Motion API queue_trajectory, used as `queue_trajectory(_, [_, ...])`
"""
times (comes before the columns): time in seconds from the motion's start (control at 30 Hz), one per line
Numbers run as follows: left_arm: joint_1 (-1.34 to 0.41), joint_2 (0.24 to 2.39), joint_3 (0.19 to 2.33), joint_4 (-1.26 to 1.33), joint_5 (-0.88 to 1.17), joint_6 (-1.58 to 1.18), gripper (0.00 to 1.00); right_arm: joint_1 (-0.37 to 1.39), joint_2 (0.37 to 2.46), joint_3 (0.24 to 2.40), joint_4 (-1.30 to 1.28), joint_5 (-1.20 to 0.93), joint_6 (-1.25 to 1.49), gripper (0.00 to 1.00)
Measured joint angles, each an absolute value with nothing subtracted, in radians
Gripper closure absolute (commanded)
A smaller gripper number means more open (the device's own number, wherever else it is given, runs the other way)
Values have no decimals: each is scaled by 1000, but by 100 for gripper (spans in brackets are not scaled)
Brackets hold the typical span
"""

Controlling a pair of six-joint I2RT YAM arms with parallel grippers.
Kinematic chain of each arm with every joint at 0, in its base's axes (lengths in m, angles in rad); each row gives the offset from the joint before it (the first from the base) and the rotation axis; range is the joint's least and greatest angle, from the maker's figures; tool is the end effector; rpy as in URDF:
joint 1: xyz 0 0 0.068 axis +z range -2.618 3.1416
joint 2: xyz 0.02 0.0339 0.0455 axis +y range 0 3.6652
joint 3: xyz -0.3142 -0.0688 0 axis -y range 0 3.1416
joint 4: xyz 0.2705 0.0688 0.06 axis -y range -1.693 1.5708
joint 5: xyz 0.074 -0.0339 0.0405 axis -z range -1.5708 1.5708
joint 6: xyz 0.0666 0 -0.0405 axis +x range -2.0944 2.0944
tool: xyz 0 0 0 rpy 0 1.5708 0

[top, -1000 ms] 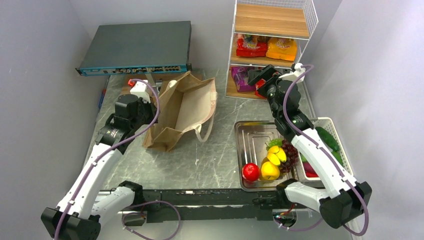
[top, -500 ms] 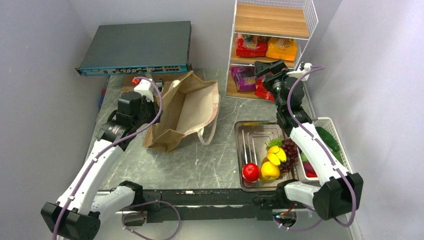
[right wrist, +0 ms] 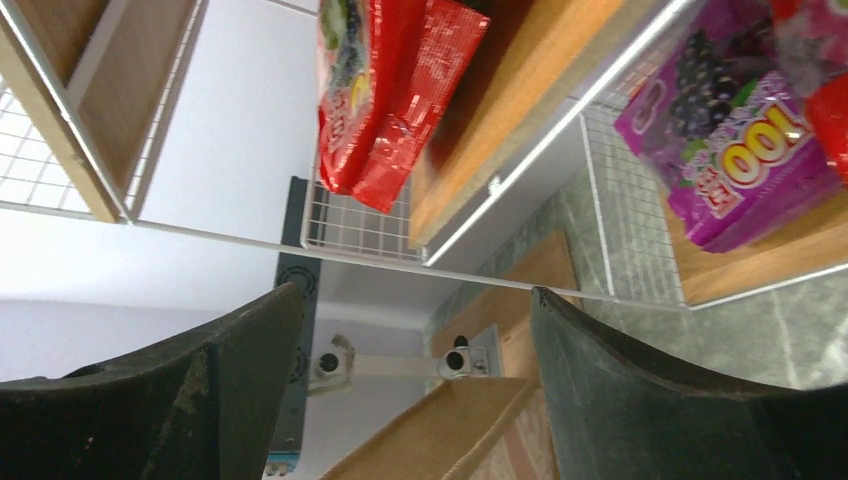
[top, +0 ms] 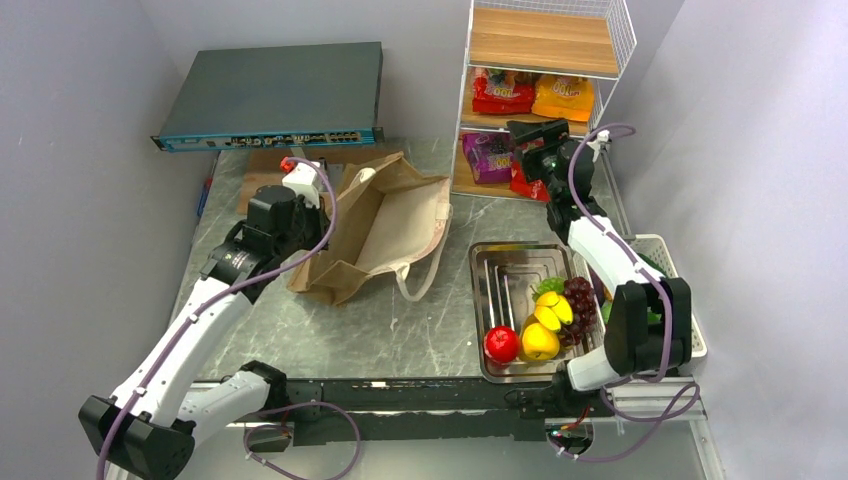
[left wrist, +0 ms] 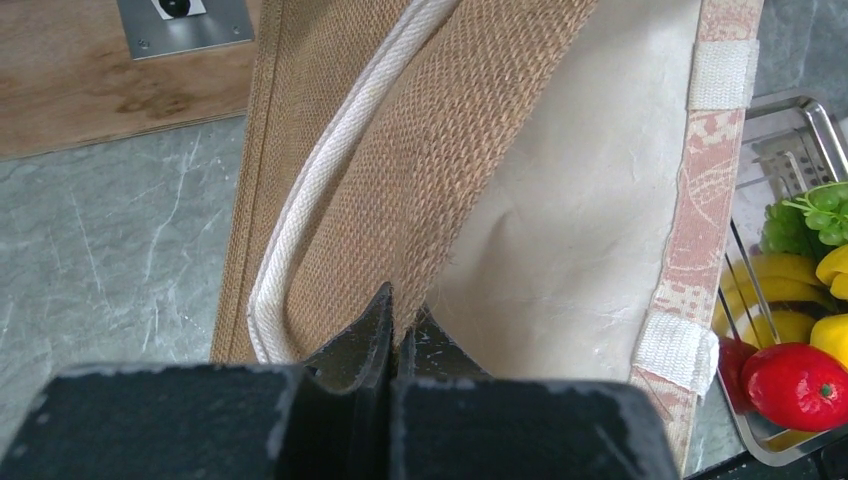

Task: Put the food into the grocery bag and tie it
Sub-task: Pick up the snack from the shelf.

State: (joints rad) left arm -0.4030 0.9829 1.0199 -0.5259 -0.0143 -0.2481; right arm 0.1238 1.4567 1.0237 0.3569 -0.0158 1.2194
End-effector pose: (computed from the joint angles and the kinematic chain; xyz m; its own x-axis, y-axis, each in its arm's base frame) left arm 0.2193 -0.0924 0.3789 -0.5122 -0.0485 -0.8575 0.2628 0.9417 -0.2103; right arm 0.3920 0.0498 0.3559 -0.1566 0.9265 -0.3421 0.0230 0.3497 0.9366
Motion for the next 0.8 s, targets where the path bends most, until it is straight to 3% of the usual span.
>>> queue_trajectory(0.4, [-408,992,1025,-542,-51,-248,100,124,1604,1217,370,-47,1300,25])
queue_trajectory(0.8, [-408,999,1032,-549,-69,-248,100,123,1749,1327,369,-58,1370,27])
